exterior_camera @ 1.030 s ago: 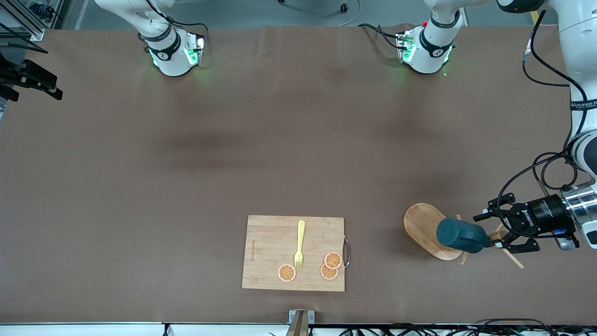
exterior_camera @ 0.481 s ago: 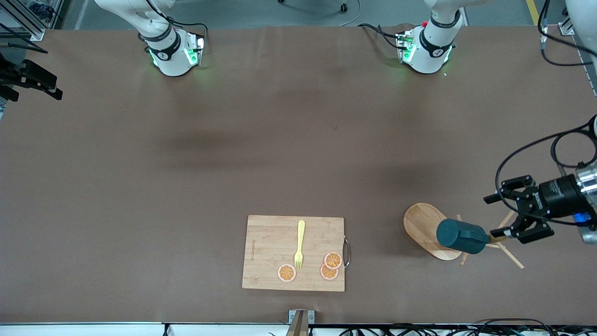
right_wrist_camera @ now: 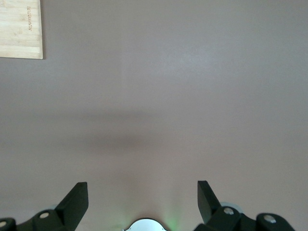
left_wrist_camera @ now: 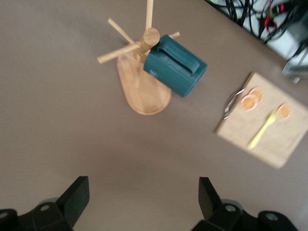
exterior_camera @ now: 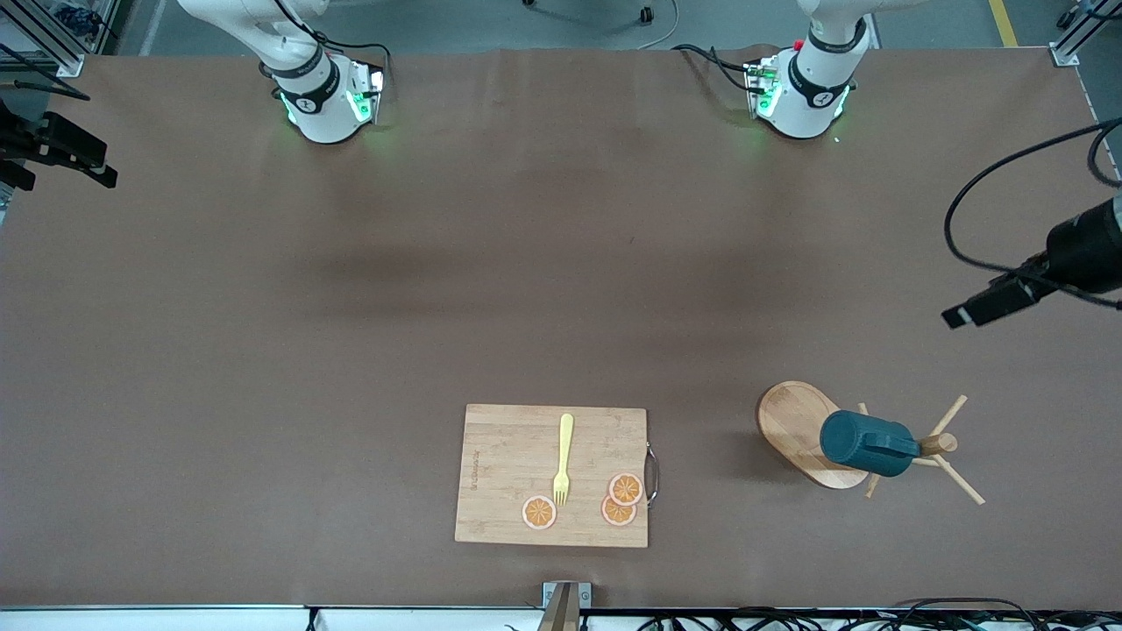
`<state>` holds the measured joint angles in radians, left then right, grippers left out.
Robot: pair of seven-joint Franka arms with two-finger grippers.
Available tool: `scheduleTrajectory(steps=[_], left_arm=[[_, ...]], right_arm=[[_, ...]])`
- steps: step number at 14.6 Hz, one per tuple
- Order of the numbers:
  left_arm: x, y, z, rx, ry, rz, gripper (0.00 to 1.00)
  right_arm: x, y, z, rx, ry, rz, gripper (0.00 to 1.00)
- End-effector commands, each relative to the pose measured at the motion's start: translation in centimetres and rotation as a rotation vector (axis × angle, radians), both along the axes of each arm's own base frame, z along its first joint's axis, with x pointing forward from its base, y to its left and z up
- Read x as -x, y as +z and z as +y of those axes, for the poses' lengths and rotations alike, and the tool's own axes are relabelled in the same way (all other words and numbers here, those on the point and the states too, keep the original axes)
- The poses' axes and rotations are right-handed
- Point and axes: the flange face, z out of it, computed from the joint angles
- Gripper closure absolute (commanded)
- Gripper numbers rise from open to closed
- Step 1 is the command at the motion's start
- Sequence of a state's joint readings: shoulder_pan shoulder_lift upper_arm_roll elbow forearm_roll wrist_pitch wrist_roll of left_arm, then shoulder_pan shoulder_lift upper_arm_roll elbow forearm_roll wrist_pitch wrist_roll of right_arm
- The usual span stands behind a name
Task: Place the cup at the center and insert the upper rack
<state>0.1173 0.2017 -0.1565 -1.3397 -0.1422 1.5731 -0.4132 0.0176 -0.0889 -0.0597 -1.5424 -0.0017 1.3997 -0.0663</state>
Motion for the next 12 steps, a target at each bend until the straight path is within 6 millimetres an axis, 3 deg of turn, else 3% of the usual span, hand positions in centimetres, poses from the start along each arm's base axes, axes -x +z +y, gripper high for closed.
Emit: scheduleTrajectory(steps=[1,5,8,12], left_arm=[[3.0,1.9,-1.0,-0.122,-0.165,-0.015,0.0],[9.5,2.2,-2.5,-0.174,-0.286,0.023,0.0],[13.9,0.4,-4.2,-0.187,-0.329,-0.025,0.0],[14.2,0.7,-4.4,-0.189,-0.363,-0.019,0.0]], right_arm=[[0.8,0.3,-0.1,0.0,0.008,-0.011,0.0],[0.8,0.3,-0.1,0.0,0.008,-0.011,0.0],[0.8,0.3,0.0,0.0,0.009,-0.011,0.0],[0.8,0.2,0.0,0.0,0.008,-0.009,0.0]])
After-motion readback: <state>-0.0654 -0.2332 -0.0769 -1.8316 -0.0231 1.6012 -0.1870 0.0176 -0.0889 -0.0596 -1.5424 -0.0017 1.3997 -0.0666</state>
